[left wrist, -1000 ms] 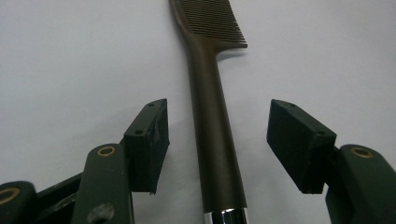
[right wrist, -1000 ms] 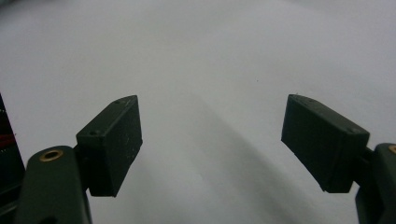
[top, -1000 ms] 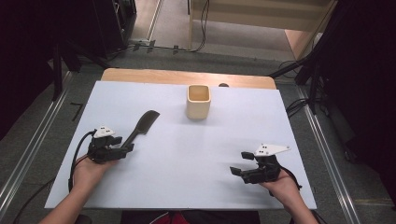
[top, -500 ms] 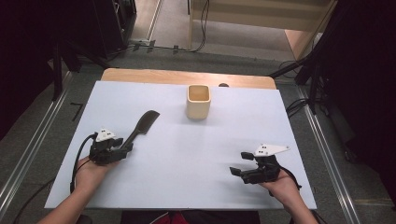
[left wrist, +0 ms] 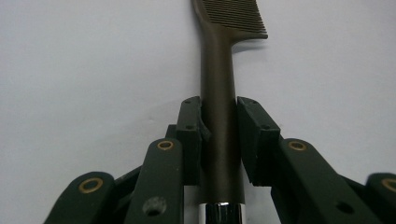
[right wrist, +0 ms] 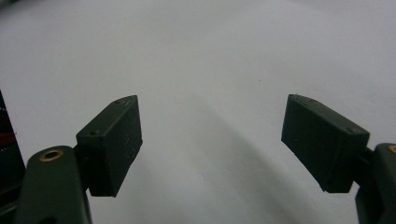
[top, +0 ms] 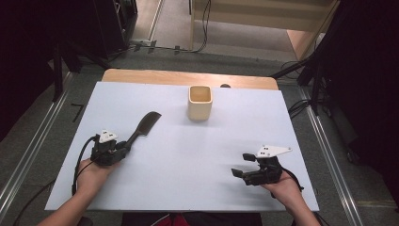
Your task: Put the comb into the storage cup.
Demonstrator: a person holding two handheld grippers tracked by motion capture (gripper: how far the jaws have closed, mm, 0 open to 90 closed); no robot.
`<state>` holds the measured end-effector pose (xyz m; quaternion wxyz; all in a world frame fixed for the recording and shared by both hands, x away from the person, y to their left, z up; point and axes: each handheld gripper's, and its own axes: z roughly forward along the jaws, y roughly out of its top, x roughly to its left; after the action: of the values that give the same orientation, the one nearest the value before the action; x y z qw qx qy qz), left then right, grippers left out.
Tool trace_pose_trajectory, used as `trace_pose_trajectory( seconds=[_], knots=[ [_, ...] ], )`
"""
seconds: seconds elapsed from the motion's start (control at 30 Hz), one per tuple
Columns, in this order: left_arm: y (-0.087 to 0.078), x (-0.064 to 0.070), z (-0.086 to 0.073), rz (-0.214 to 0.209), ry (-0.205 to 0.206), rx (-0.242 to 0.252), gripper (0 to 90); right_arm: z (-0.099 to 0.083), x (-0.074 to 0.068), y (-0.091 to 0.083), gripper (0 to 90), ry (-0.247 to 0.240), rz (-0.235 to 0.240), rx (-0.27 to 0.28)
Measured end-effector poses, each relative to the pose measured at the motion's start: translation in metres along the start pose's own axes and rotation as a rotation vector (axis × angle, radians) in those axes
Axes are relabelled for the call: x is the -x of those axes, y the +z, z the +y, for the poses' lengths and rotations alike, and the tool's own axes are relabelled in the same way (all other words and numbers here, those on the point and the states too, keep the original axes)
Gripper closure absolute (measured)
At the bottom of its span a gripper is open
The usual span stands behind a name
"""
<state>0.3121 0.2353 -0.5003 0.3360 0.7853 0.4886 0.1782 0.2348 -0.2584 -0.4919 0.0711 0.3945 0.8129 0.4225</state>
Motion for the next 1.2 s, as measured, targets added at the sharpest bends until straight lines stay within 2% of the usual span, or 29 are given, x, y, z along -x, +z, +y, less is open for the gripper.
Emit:
trace_pose_trajectory(
  seconds=[0.13,0.27,0.4,0.43,0.5,0.6,0.9,0.93,0.97,1.1,1.13,1.17,1.2],
  knots=[
    [-0.001,0.001,0.005,-0.002,-0.020,-0.036,73.1,0.000,0.000,0.000,18.5,-0.002,0.000,-0.003],
    [-0.002,-0.003,0.005,-0.035,-0.071,-0.042,73.2,0.000,0.000,-0.001,18.5,-0.001,-0.001,0.006],
    [-0.003,-0.005,0.006,-0.057,-0.100,-0.048,73.3,0.000,0.001,-0.002,18.5,0.005,-0.005,0.008],
    [-0.004,-0.006,0.007,-0.053,-0.104,-0.051,73.2,0.000,0.001,-0.002,18.5,0.002,-0.003,0.007],
    [-0.009,-0.007,0.009,-0.025,-0.106,-0.025,73.4,0.000,0.001,-0.002,18.5,0.001,-0.001,0.006],
    [-0.012,-0.010,0.011,-0.038,-0.133,-0.018,73.4,0.000,0.001,-0.002,18.5,-0.001,0.000,0.005],
    [-0.021,-0.012,0.018,-0.123,-0.202,0.042,73.5,0.000,0.001,-0.002,18.5,-0.002,-0.002,0.011],
    [-0.022,-0.012,0.019,-0.151,-0.211,0.046,73.4,0.000,0.001,-0.002,18.5,-0.003,-0.003,0.014],
    [-0.024,-0.012,0.021,-0.160,-0.219,0.050,73.4,0.000,0.001,-0.002,18.5,-0.004,-0.003,0.015],
    [-0.030,-0.008,0.031,-0.208,-0.215,0.094,73.4,0.000,0.001,-0.003,18.4,-0.007,-0.001,0.022],
    [-0.031,-0.007,0.032,-0.208,-0.217,0.107,73.4,0.000,0.001,-0.003,18.4,-0.008,0.000,0.025],
    [-0.032,-0.006,0.033,-0.225,-0.222,0.112,73.4,0.001,0.001,-0.003,18.4,-0.008,0.001,0.027],
    [-0.033,-0.005,0.034,-0.221,-0.220,0.116,73.4,0.001,0.000,-0.003,18.4,-0.011,0.003,0.029]
  ],
)
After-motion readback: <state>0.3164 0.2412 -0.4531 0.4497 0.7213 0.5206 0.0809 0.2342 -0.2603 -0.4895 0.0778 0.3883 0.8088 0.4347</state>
